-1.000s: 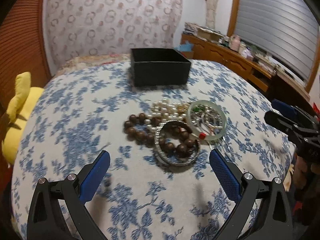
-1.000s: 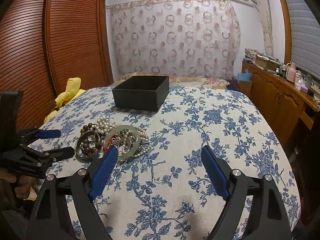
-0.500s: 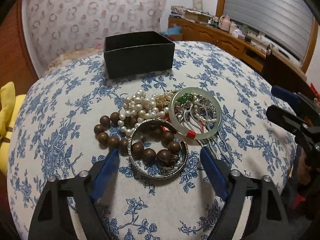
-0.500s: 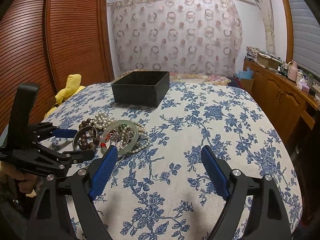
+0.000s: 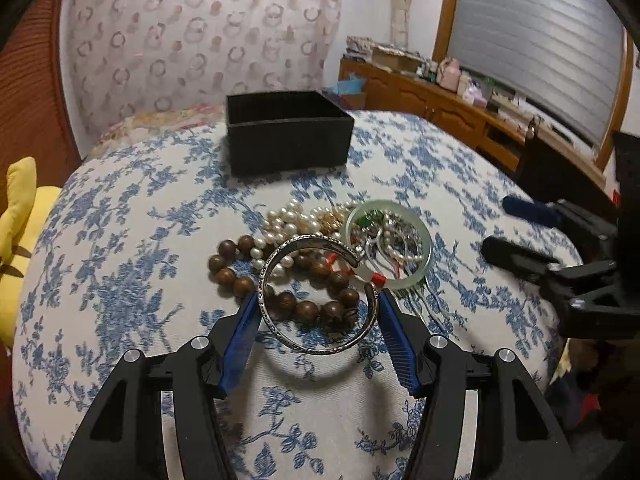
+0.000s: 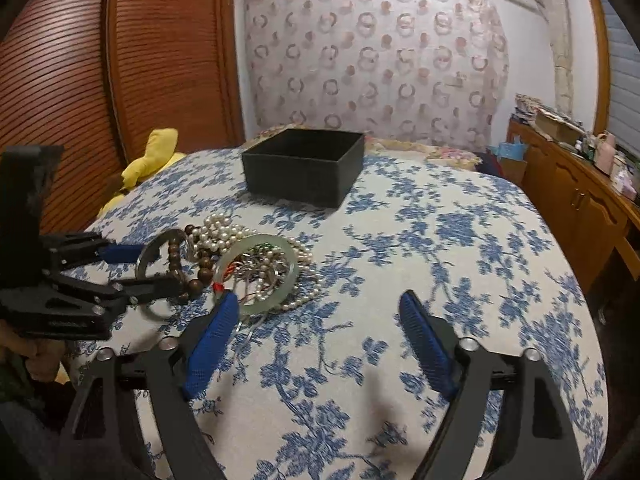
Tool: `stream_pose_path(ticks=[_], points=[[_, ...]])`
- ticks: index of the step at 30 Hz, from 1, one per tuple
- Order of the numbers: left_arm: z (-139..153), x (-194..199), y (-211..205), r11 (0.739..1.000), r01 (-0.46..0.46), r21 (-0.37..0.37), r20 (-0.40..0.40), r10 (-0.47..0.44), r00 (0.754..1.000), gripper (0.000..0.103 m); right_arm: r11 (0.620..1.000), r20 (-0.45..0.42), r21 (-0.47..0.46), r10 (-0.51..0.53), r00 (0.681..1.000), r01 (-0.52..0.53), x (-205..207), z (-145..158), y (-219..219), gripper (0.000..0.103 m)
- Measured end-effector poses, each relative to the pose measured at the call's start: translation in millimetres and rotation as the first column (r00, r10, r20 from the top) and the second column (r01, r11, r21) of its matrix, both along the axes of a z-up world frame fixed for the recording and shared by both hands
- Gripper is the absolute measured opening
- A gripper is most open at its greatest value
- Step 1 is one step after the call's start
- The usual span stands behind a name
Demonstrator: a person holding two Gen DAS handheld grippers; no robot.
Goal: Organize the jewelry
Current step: 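Grasp the green jade bangle with the right tool while the left tool lifts the silver bangle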
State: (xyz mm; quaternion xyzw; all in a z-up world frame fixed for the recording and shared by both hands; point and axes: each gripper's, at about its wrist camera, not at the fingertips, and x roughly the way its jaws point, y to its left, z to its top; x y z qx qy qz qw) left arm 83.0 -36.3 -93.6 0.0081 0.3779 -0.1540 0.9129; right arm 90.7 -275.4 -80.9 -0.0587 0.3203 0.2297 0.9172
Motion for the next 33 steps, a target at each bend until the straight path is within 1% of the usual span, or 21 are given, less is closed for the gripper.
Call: stream_pose_path(ticks=[2,3,5,6,8,9,11,20,22,23,25,27,30,33], points=[[3.7,-1.8,5.6,1.000,-0.011,-0.008,0.012,0.011,1.000,0.057,1.000,-0.016,-0.007,0.027,1.000,-0.027,5.3,-0.8,6.5,0.071],[4.8,-2.0,8.0,1.000,-0.015,-0.012,0.014,0.015,1.000,0.057,0.999,-0.024,-0.008,0.043,0.999,-0.043,8.0,-0.8,9.9,0.068],[7.5,-2.7,14.2,0.999,-0.025,-0.023,0.021,0.025,0.999,0.057,0.997,-0.045,-0.009,0.075,0.996,-0.075,16.0,-1.1,18.4,0.055],[8.3,-2.8,16.3,0.999,-0.028,-0.025,0.024,0.028,0.999,0.057,0.996,-0.053,-0.012,0.083,0.995,-0.084,19.1,-2.2,21.7,0.051],[10.5,-3.0,19.7,0.999,-0.035,-0.030,0.032,0.036,0.999,0.057,0.995,-0.069,-0.022,0.095,0.993,-0.097,29.2,-3.6,29.5,0.037],[11.4,-3.0,21.3,0.999,-0.038,-0.034,0.034,0.039,0.999,0.057,0.995,-0.078,-0.025,0.097,0.992,-0.099,33.4,-4.2,31.8,0.034],[12.3,-3.4,22.5,0.998,-0.041,-0.037,0.037,0.042,0.998,0.057,0.995,-0.103,-0.019,0.100,0.990,-0.103,43.1,-5.5,35.7,0.023],[12.9,-2.7,22.7,0.998,-0.039,-0.043,0.040,0.041,0.998,0.057,0.995,-0.187,-0.018,0.092,0.978,-0.097,67.5,-16.9,41.9,0.019],[13.1,-3.6,23.3,0.998,-0.040,-0.044,0.039,0.042,0.998,0.057,0.994,-0.191,-0.015,0.100,0.977,-0.105,67.8,-16.1,42.3,0.015],[13.2,-3.5,23.3,0.998,-0.041,-0.044,0.039,0.043,0.998,0.057,0.994,-0.185,-0.015,0.105,0.977,-0.110,66.7,-15.0,42.2,0.010],[13.3,-3.0,23.3,0.998,-0.041,-0.045,0.040,0.043,0.998,0.057,0.993,-0.177,-0.009,0.117,0.977,-0.121,64.8,-13.1,41.6,0.009],[13.1,-2.3,23.7,0.998,-0.044,-0.047,0.040,0.046,0.998,0.057,0.993,-0.146,-0.020,0.115,0.983,-0.119,60.2,-9.8,41.3,0.009],[12.7,-1.0,25.7,0.998,-0.048,-0.049,0.041,0.050,0.998,0.057,0.993,-0.114,-0.009,0.116,0.987,-0.118,56.4,-3.0,38.8,0.009],[14.9,2.5,25.6,0.998,-0.050,-0.045,0.048,0.052,0.997,0.057,0.994,-0.057,-0.012,0.109,0.992,-0.110,53.6,9.4,35.5,0.009]])
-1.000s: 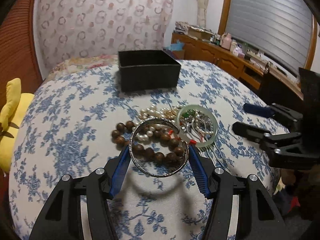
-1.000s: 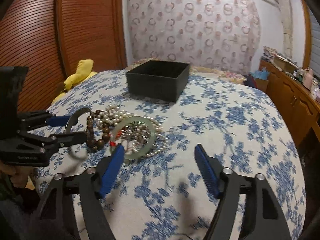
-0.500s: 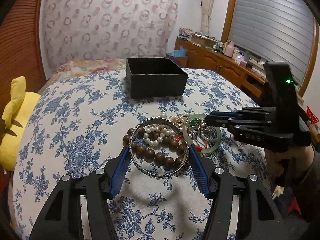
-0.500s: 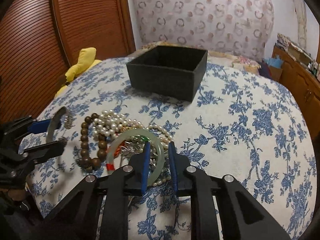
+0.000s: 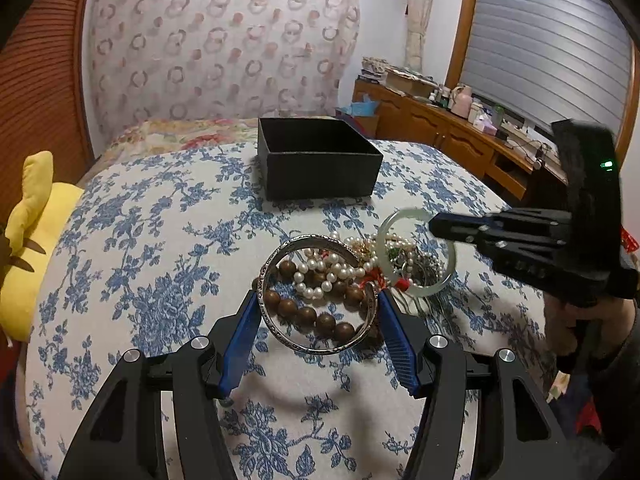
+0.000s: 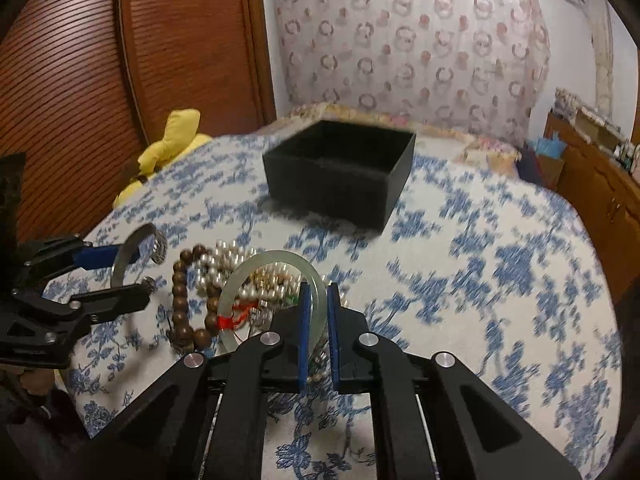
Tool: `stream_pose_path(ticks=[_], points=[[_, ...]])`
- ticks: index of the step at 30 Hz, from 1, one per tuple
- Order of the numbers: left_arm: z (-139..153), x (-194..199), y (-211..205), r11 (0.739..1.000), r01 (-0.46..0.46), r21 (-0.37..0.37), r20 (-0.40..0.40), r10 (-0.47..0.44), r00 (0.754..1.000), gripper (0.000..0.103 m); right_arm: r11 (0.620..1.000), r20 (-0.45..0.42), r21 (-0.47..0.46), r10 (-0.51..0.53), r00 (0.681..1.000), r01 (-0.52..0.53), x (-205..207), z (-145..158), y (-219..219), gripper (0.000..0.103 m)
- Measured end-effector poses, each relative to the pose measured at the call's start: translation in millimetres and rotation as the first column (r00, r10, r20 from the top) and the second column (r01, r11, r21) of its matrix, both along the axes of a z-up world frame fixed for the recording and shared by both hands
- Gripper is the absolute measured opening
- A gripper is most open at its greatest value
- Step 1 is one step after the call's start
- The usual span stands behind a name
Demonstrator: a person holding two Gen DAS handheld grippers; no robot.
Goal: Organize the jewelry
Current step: 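Grasp the green jade bangle with the right tool while the left tool lifts the silver bangle, then lower both bangles into the black box and open both tools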
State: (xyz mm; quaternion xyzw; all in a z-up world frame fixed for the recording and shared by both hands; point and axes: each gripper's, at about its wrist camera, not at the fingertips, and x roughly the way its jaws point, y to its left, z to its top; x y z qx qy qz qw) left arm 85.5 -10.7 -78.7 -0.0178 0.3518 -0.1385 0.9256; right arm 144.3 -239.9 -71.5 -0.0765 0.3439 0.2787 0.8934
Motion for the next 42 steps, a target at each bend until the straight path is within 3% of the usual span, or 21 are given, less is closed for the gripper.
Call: stream_pose_path(ticks=[7,18,24,28,35,37,39,41,42], points=[[9.6,19.3,-1.2,1.000,0.003,0.011,0.018,-0.003,1.000,0.057,1.000,0.088,-0.006,-0.026,0.996,0.027,13.4,28.1,-7.6,0.009],[31.2,62.2,-1.1,0.999,-0.021,0.030,0.057,0.020,0.998,0.057,0.996,0.160,0.008,-0.088,0.983,0.087,72.9,54.5,-10.5,0.009],[35.8,88.2,-0.3,0.998,-0.033,0.049,0.058,0.030,0.998,0.057,0.993,0.129,0.037,-0.115,0.985,0.111,113.9,48.9,-0.7,0.009],[38.5,103.7,-1.3,0.997,-0.042,0.057,0.062,0.038,0.997,0.057,0.991,0.061,0.063,-0.118,0.991,0.114,142.2,36.7,8.4,0.009],[35.0,129.2,-6.3,0.995,-0.056,0.080,0.050,0.052,0.997,0.057,0.996,-0.014,0.043,-0.074,0.997,0.074,157.7,18.4,24.9,0.010],[33.6,135.9,-8.7,0.995,-0.053,0.082,0.042,0.050,0.998,0.057,0.998,-0.013,0.021,-0.065,0.998,0.065,156.6,15.7,28.7,0.013],[31.6,143.0,-11.0,0.995,-0.054,0.081,0.028,0.052,0.998,0.057,0.998,-0.003,0.003,-0.062,0.998,0.062,154.6,15.0,29.7,0.023],[31.0,146.9,-13.8,0.995,-0.051,0.080,0.023,0.050,0.998,0.057,0.998,0.004,0.018,-0.061,0.998,0.061,150.8,18.3,26.3,0.041],[31.2,149.1,-15.7,0.995,-0.052,0.083,0.022,0.050,0.999,0.057,0.997,0.008,0.037,-0.067,0.998,0.067,147.9,21.4,21.8,0.041]])
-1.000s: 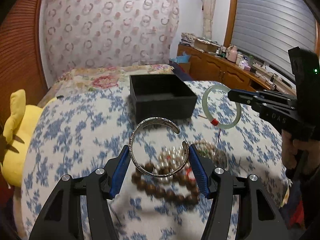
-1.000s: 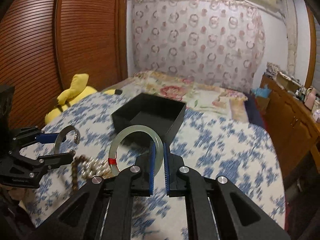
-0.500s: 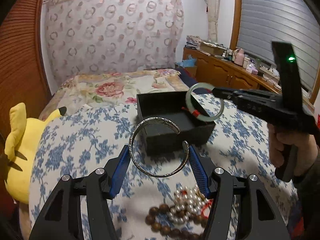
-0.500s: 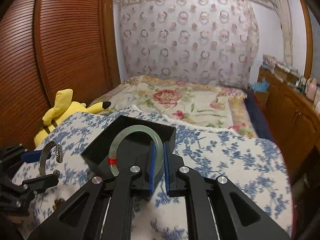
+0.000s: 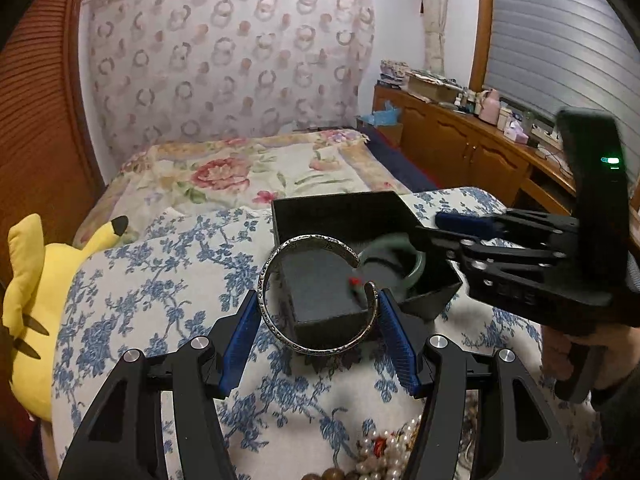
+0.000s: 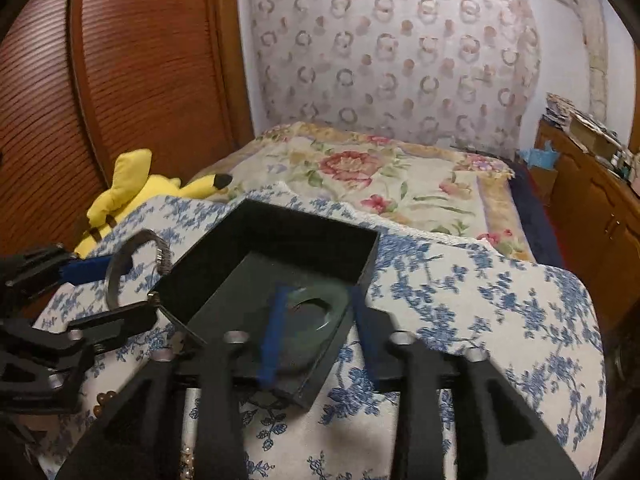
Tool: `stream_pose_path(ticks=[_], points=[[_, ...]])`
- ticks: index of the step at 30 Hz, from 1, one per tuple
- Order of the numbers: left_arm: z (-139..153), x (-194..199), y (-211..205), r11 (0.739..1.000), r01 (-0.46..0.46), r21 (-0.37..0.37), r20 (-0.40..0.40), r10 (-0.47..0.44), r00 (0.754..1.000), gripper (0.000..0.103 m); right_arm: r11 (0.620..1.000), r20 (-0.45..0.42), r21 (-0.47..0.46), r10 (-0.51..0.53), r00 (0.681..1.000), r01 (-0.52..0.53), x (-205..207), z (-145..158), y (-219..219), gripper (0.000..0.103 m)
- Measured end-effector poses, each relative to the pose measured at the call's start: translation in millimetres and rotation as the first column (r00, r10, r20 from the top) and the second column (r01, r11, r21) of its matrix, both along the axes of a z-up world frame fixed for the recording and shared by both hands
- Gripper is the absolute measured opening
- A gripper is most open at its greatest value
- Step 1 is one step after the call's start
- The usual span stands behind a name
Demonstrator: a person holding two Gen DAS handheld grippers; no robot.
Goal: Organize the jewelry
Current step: 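Lower both bangles into the black box and open both tools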
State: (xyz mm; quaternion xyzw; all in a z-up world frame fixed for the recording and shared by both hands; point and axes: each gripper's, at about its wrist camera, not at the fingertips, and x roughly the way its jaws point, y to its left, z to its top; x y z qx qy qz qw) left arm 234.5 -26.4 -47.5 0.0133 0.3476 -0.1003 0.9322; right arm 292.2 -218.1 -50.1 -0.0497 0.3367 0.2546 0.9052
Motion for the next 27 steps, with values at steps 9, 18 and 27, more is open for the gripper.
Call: stream_pose_path(ticks=[9,18,27], points=[[3.9,16.3,-18.0,1.000,0.014,0.020,0.003,-0.015,1.000,0.057,0.998,0.048,0.063,-0.010,0.999,0.007,-28.6,19.7,-31.9,0.044],[8.6,14.8,-23.1,0.999,0.019,0.030,0.031,-0.020,0.999,0.070,0.998,0.098,0.063,-0.002,0.995,-0.005,-64.2,25.3,-39.1,0.045],[13.0,-31.1,1.3,1.000,0.022,0.013,0.055,-0.022,0.998,0.071,0.995,0.083,0.097,-0.010,0.997,0.002,-104.8,15.8,-54.2,0.045]])
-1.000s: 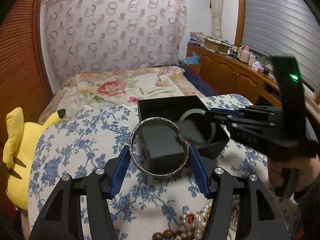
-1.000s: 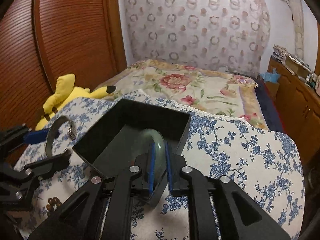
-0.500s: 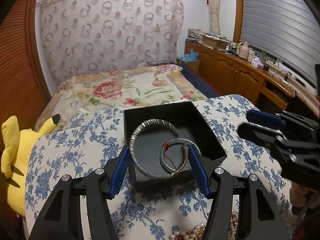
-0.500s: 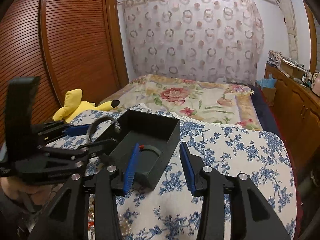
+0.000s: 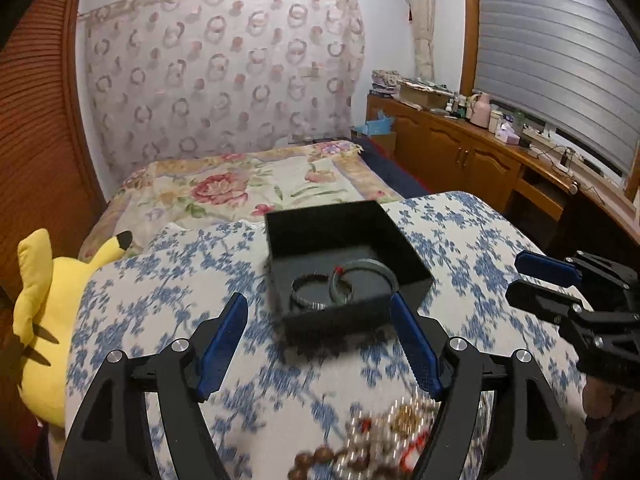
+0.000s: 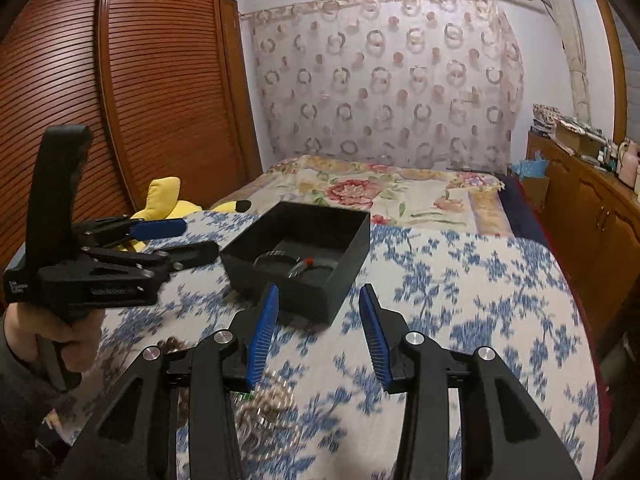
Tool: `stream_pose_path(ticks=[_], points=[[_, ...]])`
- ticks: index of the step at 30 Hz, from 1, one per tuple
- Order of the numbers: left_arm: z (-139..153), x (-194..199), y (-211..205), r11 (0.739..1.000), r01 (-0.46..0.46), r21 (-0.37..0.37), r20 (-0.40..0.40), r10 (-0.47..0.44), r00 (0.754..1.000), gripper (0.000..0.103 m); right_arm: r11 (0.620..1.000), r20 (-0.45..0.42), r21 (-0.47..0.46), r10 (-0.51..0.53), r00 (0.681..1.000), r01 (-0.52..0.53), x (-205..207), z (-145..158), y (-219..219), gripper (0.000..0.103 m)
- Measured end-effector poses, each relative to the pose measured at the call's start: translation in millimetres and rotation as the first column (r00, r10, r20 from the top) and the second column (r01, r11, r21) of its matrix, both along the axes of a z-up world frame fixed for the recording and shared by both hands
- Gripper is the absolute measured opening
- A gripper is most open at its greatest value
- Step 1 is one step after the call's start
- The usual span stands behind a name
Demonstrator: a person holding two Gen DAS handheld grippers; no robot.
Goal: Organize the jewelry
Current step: 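Lower both bangles into the black box and open both tools, then grasp the brown wooden bead bracelet with the left tool and lift it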
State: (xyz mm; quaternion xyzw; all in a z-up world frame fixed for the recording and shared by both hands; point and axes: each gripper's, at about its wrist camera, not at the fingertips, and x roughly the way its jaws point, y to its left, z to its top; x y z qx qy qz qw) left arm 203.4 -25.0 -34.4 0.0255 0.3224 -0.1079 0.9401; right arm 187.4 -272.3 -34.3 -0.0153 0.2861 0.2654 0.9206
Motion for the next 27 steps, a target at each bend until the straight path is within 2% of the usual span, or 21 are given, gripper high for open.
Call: stream_pose_path(ticks=[8,16,23,27], points=[[-9.5,-49.0,32.3,0.999,-0.018,-0.027,-0.012,0.017,1.000,0.071,1.000,-0.028,-0.020,0.010,1.000,-0.011,-37.4,-18.4,-8.9,0.045],[-32.6,-77.3,52.4,0.997,-0.035,-0.069,-0.078,0.029,0.997,0.071,0.996,-0.087,-0.074,0.032,0.996,-0.039,-60.5,-45.8,-0.9,0.045],[-54.0,-82.5,57.5,0.992,-0.018,-0.124,-0.151,-0.001,0.989,0.047,0.992,-0.105,-0.113,0.037,0.994,-0.049,-65.5,-58.6,9.4,0.045],[-62.1,-78.3,48.4,0.994,0.002,-0.112,-0.180,-0.022,0.983,0.041,0.990,-0.102,-0.131,0.040,0.994,-0.053,-66.7,-61.6,12.9,0.045]])
